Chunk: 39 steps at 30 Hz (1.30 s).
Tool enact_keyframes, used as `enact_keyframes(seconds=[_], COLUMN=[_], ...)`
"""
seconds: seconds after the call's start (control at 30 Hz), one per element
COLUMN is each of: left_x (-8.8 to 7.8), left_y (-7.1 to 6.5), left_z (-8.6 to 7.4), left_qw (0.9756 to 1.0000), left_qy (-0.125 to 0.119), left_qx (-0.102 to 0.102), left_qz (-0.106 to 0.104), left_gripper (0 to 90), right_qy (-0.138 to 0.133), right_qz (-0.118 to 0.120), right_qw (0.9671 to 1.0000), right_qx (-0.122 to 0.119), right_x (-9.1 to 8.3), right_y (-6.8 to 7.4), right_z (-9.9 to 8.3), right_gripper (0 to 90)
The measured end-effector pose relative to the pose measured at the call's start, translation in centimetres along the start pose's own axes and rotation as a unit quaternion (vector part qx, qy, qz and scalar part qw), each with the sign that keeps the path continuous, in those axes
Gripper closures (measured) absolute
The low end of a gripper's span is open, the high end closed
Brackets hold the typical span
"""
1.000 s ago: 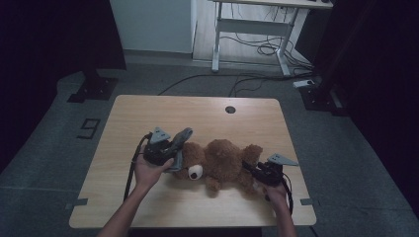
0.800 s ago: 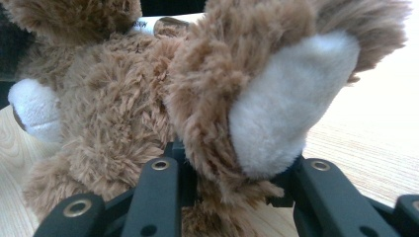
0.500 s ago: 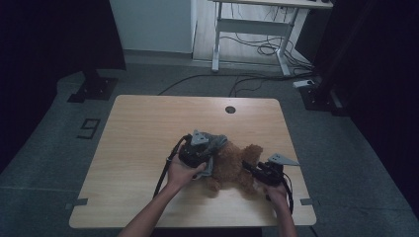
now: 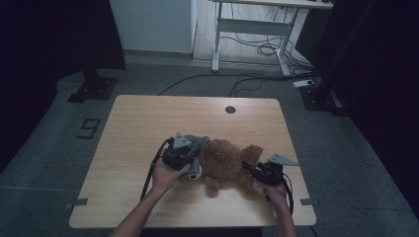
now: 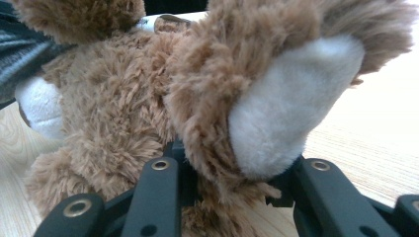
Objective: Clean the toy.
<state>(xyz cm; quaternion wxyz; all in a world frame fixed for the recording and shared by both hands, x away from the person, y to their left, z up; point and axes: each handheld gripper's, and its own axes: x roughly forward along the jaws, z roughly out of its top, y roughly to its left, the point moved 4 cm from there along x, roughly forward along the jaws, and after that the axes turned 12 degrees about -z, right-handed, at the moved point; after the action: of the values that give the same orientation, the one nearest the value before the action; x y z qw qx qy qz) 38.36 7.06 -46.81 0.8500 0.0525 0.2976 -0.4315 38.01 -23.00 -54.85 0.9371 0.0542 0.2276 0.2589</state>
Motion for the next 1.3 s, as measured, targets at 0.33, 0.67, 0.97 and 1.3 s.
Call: enact_keyframes(seconds=[0.33,0.67,0.97,1.3], left_x=[-1.0,4.0,8.8,8.6], left_y=[-2.3,-8.1,-9.0,-6.9], left_z=[0.7,3.5,5.5,4.7], left_qw=[0.9994,0.9945,0.9940,0.9958], left_qy=[-0.002,0.007,0.054,0.063], left_qx=[0.021,0.053,0.061,0.052], left_qz=[-0.029,-0.090,-0.072,-0.043], left_gripper=[77.9,77.9,77.8,77.8], right_qy=[0.003,0.004,0.005,0.006], right_qz=[-0.006,-0.007,-0.008,-0.006], right_qw=[1.0000,1.0000,1.0000,1.0000], right_qx=[0.002,0.003,0.001,0.001], right_x=[0.1,0.1,0.1,0.1], right_y=[-0.1,-0.1,0.0,0.0], right_z=[-0.1,-0.1,-0.1,-0.1], right_gripper=[65.5,65.7,65.8,66.2])
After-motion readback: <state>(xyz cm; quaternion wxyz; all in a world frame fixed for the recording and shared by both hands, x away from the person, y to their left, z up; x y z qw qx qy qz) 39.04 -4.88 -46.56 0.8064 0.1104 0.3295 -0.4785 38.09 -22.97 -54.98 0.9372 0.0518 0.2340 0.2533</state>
